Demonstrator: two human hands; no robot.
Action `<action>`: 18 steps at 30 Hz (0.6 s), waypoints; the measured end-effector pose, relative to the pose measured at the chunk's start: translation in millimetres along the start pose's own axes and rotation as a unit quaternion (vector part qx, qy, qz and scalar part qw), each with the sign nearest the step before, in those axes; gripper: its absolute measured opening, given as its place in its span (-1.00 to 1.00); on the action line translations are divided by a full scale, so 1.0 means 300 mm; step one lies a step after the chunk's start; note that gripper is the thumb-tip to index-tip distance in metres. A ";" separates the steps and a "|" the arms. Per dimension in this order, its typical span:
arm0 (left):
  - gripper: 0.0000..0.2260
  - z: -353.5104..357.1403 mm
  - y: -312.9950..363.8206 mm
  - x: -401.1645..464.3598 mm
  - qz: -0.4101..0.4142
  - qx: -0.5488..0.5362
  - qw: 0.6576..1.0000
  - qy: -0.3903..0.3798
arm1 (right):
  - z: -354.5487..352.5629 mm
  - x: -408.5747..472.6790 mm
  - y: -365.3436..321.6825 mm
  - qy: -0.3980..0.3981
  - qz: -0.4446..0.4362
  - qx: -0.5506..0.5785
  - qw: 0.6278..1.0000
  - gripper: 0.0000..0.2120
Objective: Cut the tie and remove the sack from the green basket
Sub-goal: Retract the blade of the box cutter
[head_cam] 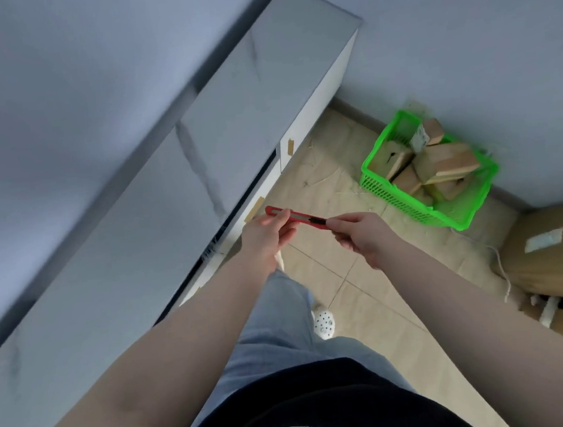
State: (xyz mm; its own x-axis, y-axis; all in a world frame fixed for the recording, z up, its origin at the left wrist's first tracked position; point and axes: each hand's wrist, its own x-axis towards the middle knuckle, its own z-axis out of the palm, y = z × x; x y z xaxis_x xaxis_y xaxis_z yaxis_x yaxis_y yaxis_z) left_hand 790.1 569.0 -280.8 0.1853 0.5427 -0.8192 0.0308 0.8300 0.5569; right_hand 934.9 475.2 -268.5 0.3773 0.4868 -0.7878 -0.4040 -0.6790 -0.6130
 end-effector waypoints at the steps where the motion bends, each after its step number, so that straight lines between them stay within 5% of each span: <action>1: -0.92 0.026 0.040 0.042 -0.001 0.002 1.000 0.003 | 0.002 0.042 -0.049 -0.002 0.000 -0.008 1.000 -0.91; 12: -0.99 0.227 0.452 0.555 -0.032 0.018 0.998 0.042 | 0.113 0.594 -0.499 0.001 0.040 -0.049 0.998 -0.95; 18: -0.87 0.275 0.638 0.836 -0.016 0.044 0.994 0.098 | 0.226 0.867 -0.617 -0.014 0.037 -0.039 0.998 -0.93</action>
State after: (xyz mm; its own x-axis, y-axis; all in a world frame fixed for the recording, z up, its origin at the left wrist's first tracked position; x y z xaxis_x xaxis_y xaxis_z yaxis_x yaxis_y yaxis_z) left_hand 923.5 853.5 -368.5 -0.0115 0.5372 -0.8434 0.1201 0.8381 0.5321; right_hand 1051.4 764.7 -363.9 0.3246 0.4476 -0.8332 -0.3639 -0.7540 -0.5469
